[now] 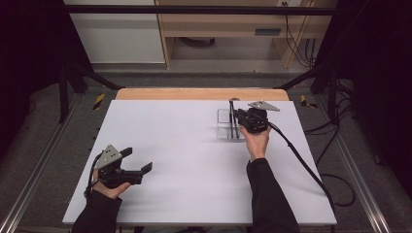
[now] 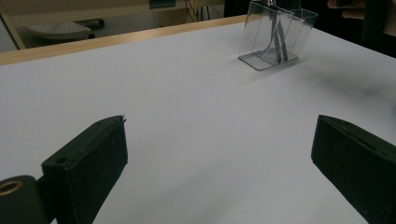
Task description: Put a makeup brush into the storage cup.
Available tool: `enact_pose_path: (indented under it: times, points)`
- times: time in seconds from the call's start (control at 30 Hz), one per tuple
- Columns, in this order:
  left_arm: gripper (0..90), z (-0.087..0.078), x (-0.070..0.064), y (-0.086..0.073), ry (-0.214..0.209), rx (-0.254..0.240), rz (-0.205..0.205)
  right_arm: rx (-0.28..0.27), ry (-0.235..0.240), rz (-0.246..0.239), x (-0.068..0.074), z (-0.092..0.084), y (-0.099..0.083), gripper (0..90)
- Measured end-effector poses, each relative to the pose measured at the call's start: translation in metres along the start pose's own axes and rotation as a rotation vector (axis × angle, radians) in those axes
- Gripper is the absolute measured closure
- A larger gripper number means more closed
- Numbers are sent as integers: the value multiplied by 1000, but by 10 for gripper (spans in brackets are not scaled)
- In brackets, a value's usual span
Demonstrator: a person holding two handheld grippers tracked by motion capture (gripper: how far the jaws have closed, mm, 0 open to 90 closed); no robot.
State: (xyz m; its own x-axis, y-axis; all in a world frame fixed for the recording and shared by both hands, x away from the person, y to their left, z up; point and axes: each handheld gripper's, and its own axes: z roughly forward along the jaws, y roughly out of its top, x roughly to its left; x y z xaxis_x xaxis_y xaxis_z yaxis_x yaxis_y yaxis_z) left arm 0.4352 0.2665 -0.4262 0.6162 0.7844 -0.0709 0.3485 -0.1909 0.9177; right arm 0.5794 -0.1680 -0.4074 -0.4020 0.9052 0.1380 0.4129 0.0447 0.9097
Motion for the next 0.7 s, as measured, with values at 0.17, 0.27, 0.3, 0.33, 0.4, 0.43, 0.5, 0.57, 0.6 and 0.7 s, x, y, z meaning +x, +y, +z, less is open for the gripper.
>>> enact_pose_path:
  times: [0.17,0.27,0.3,0.33,0.4,0.43,0.5,0.57,0.6,0.7]
  points:
    - [33,0,0,0,0,0,1,-1,72,-10,2,-17,5,634]
    - [33,0,0,0,0,1,2,2,109,-28,5,-26,6,551]
    - [33,0,0,0,0,1,1,6,119,-36,7,-29,6,526]
    - [33,0,0,0,0,1,1,11,131,-46,8,-32,6,501]
    - [33,-1,0,0,0,-1,1,11,143,-64,11,-38,6,439]
    - [33,-1,0,0,0,-1,1,11,143,-64,11,-38,6,439]
    - [33,-1,0,0,1,-1,0,2,155,-84,14,-47,6,358]
    - [33,-1,0,0,0,-1,0,-5,157,-89,16,-50,6,332]
    - [33,-1,0,0,0,0,0,-9,165,-94,17,-53,6,303]
    - [33,-1,1,0,1,2,1,-18,169,-119,20,-61,5,246]
